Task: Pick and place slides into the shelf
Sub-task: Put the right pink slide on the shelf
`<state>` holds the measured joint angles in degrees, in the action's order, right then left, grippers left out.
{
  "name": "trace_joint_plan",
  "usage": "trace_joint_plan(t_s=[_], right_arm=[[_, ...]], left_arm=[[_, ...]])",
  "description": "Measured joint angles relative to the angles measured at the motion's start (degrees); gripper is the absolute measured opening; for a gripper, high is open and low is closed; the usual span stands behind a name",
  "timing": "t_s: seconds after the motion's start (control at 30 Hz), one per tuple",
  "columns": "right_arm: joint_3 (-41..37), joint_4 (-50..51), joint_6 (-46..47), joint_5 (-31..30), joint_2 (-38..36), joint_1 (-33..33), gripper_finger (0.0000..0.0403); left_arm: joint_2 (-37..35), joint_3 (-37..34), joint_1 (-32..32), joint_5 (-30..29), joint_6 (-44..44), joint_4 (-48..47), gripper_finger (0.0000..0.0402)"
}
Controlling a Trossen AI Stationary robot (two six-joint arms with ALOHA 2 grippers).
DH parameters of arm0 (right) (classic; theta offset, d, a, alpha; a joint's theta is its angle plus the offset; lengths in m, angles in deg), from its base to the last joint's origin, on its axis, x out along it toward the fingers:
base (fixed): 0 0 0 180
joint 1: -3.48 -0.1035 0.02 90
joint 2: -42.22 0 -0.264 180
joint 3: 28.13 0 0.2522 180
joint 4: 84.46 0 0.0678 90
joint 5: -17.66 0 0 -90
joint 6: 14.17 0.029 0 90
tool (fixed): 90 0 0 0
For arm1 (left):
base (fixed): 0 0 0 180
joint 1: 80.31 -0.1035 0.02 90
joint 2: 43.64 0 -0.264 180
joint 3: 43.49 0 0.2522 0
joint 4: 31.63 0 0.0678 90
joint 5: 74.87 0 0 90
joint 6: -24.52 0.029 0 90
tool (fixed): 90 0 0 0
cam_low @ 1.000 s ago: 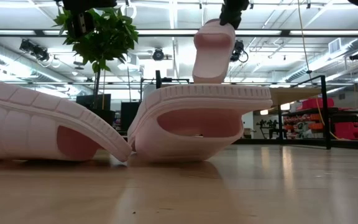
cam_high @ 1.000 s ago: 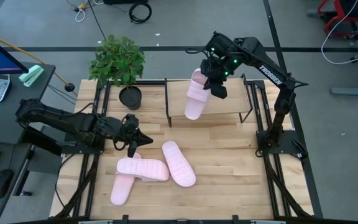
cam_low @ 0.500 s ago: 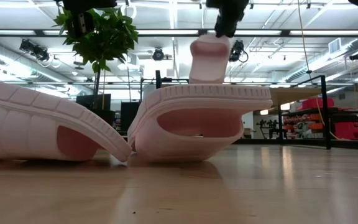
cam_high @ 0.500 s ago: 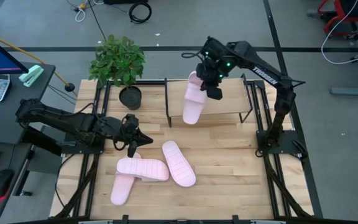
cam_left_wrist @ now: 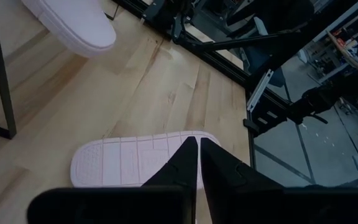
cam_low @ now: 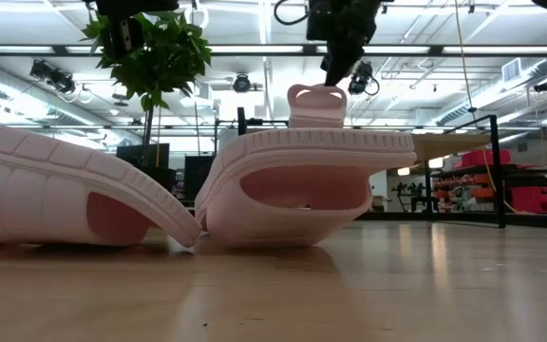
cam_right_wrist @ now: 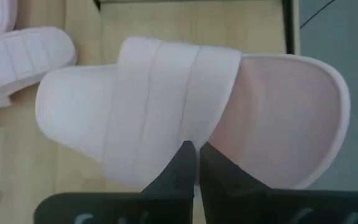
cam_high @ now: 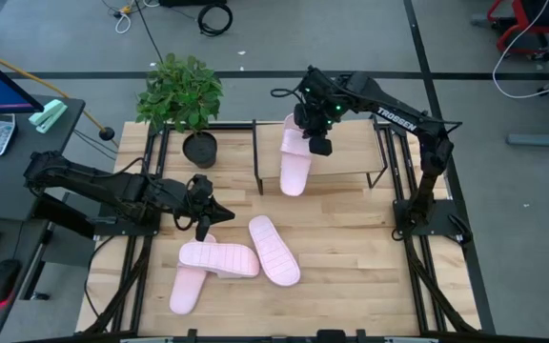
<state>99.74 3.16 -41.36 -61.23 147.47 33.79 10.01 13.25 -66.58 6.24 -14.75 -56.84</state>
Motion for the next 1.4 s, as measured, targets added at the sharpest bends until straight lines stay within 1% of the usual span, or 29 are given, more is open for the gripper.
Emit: trace_joint_plan(t_s=[0.23, 0.43, 0.6, 0.77, 1.07, 1.4], right_arm=[[0.0, -3.95, -0.05, -4.65, 0.0, 0.02, 0.0014], [0.0, -4.64, -0.28, -5.26, 0.0, 0.52, 0.0012], [0.0, -4.7, -0.44, -7.03, 0.02, 0.8, 0.0013], [0.0, -3.46, -1.33, -7.32, 0.02, 1.19, 0.0011], [0.0, -1.68, -1.48, -7.29, 0.02, 2.17, 0.0012], [0.0, -2.51, -1.52, -7.23, 0.02, 2.21, 0.0021]], left_arm=[[0.0, 0.0, 0.0, 0.0, 0.0, 0.0, 0.0027], [0.0, 0.0, 0.01, 0.0, 0.0, 0.0, 0.0019], [0.0, 0.0, 0.02, 0.0, 0.0, 0.0, 0.0025], [0.0, 0.0, 0.02, 0.0, -0.02, 0.0, 0.0029], [0.0, 0.0, 0.01, 0.0, -0.09, 0.0, 0.0019], [0.0, 0.0, 0.02, 0.0, 0.0, -0.01, 0.0031]])
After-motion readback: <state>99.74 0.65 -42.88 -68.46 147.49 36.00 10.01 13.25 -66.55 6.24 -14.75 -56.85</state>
